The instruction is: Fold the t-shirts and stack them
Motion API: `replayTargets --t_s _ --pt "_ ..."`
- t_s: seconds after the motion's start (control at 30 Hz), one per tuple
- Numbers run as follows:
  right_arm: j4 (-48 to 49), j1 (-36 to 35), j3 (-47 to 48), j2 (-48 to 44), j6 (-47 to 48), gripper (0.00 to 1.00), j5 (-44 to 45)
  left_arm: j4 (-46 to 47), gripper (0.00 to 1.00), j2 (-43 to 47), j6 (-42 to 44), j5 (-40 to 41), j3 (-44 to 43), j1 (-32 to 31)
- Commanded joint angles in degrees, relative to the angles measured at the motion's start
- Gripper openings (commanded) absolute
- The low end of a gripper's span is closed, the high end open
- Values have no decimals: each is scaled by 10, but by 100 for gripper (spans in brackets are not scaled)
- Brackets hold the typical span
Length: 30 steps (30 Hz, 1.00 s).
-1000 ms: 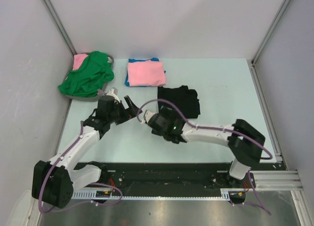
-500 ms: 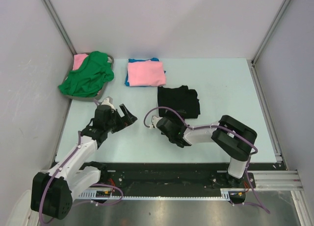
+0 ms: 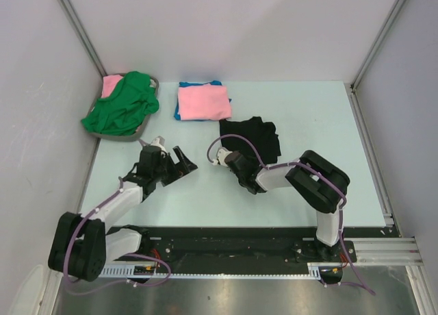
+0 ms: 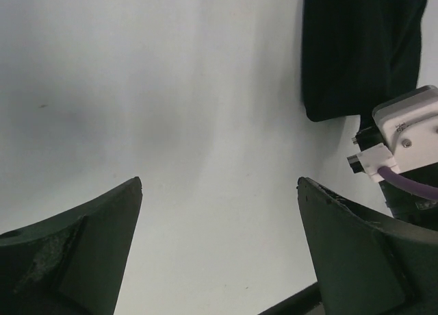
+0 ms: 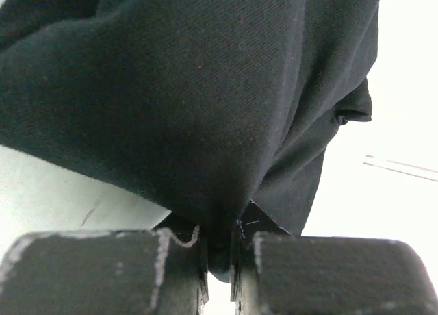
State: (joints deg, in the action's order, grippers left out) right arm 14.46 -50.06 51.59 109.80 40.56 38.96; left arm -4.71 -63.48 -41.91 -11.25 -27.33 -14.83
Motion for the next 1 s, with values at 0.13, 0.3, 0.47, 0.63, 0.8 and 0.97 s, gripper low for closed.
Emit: replayTargets --t_s 0.13,0.3,0.47,0.63,0.8,0.97 --pt "-93 -37 -33 -76 -96 0 -28 276 100 -116 -125 -170 80 -5" --pt "-143 -79 -48 -138 -136 0 -9 420 100 -186 -197 -193 106 -38" --pt "-177 -102 -68 -164 -158 0 3 485 100 -238 -257 -187 87 -97" --pt "-180 -114 -84 -187 -171 0 3 585 100 -294 -330 -192 97 -115" --pt "-181 -117 -91 -194 -174 0 3 667 100 -330 -374 -192 114 -118" --pt "-182 -125 -92 -202 -174 0 6 716 100 -372 -401 -186 108 -140"
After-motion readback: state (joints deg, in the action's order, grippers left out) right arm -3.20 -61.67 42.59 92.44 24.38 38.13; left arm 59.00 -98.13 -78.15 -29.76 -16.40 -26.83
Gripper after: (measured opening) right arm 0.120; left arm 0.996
